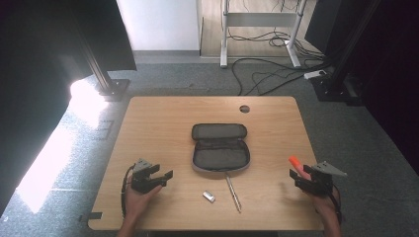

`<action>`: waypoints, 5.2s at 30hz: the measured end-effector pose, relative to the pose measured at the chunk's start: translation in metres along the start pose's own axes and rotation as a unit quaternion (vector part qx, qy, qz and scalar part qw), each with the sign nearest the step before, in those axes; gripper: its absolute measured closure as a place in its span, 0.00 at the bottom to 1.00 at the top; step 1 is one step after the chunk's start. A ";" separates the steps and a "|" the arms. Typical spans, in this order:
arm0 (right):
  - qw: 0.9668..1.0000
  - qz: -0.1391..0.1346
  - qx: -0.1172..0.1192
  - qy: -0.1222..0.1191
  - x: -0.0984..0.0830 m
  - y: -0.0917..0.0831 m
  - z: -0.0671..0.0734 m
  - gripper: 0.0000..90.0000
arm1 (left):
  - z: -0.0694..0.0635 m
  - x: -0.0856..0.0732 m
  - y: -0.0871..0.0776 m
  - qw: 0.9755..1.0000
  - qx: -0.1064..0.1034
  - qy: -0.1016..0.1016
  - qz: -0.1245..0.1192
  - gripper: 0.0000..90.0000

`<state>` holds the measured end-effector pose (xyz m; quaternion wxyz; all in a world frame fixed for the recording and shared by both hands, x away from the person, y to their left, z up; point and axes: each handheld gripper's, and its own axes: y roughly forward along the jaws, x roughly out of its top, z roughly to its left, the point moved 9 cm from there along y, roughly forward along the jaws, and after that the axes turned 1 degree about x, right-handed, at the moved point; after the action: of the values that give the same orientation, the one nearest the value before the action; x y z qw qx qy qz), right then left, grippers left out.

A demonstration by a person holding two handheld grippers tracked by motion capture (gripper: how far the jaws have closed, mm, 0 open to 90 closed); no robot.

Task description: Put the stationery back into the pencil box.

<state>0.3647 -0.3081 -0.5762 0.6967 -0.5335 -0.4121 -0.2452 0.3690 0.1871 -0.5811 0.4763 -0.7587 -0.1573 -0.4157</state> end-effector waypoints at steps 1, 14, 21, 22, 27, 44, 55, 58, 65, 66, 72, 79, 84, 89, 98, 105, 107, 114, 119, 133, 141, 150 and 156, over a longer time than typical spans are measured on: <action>1.000 0.002 -0.003 0.000 -0.001 0.000 -0.002 0.40 | -0.001 0.000 0.001 1.000 0.000 0.002 0.001 0.35; 1.000 0.018 -0.024 -0.002 -0.012 0.004 -0.019 0.49 | -0.005 0.001 0.003 1.000 -0.003 0.014 0.005 0.36; 0.999 0.032 -0.028 -0.001 -0.015 0.010 -0.028 0.56 | -0.008 0.002 0.003 1.000 -0.008 0.016 0.004 0.36; 0.999 0.032 -0.028 -0.002 -0.015 0.013 -0.029 0.58 | -0.009 0.002 0.003 1.000 -0.008 0.017 0.005 0.36; 0.999 0.035 -0.035 -0.002 -0.015 0.014 -0.035 0.62 | -0.013 0.005 0.001 1.000 -0.007 0.024 -0.004 0.36; 0.997 0.056 -0.048 -0.012 -0.023 0.023 -0.040 0.68 | -0.014 0.003 0.001 1.000 -0.010 0.024 -0.001 0.36; 0.998 0.049 -0.041 -0.008 -0.019 0.023 -0.037 0.73 | -0.011 0.002 0.003 1.000 -0.005 0.019 -0.001 0.36; 0.999 0.035 -0.031 0.000 -0.013 0.019 -0.035 0.73 | -0.010 0.002 0.002 1.000 -0.005 0.018 -0.001 0.36; 1.000 0.019 -0.020 -0.003 -0.004 0.013 -0.029 0.73 | -0.013 0.001 0.005 1.000 -0.008 0.020 0.002 0.36; 1.000 0.019 -0.020 -0.003 -0.004 0.013 -0.029 0.73 | -0.013 0.001 0.005 1.000 -0.008 0.020 0.002 0.36; 1.000 0.017 -0.014 0.002 -0.004 0.013 -0.028 0.73 | -0.012 0.001 0.004 1.000 -0.007 0.018 0.002 0.36; 1.000 0.000 -0.001 0.011 0.004 0.007 -0.024 0.73 | -0.013 0.000 0.005 1.000 -0.008 0.019 0.003 0.36; 1.000 -0.006 0.003 0.012 0.006 0.006 -0.022 0.73 | -0.013 -0.001 0.005 1.000 -0.009 0.020 0.006 0.36; 1.000 -0.009 0.007 0.011 0.009 0.005 -0.019 0.73 | -0.013 -0.002 0.006 1.000 -0.008 0.020 0.007 0.36; 1.000 -0.022 0.021 0.004 0.017 0.003 -0.007 0.73 | -0.013 -0.002 0.006 1.000 -0.008 0.020 0.007 0.36; 0.999 -0.030 0.044 -0.003 0.025 0.005 0.009 0.73 | -0.014 -0.003 0.007 1.000 -0.009 0.023 0.010 0.36; 0.998 -0.031 0.047 -0.004 0.025 0.005 0.011 0.73 | -0.014 -0.004 0.007 1.000 -0.010 0.023 0.010 0.36; 0.997 -0.032 0.066 -0.009 0.029 0.010 0.024 0.73 | -0.014 -0.004 0.008 1.000 -0.009 0.023 0.011 0.36; 0.997 -0.034 0.074 -0.010 0.030 0.013 0.031 0.73 | -0.014 -0.004 0.008 1.000 -0.009 0.023 0.011 0.36; 0.993 -0.045 0.103 -0.025 0.043 0.018 0.058 0.73 | -0.014 -0.005 0.009 1.000 -0.010 0.021 0.012 0.36; 0.991 -0.053 0.118 -0.027 0.049 0.020 0.071 0.73 | -0.015 -0.005 0.008 1.000 -0.012 0.020 0.012 0.36; 0.989 -0.052 0.129 -0.041 0.058 0.026 0.088 0.73 | -0.013 -0.005 0.008 1.000 -0.013 0.014 0.010 0.36; 0.988 -0.052 0.137 -0.047 0.063 0.031 0.101 0.73 | -0.012 -0.005 0.007 1.000 -0.012 0.013 0.010 0.36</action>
<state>0.3919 -0.1971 -0.5310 0.7296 -0.4216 -0.5011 -0.1970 0.3644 0.1740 -0.5868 0.4730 -0.7606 -0.1388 -0.4224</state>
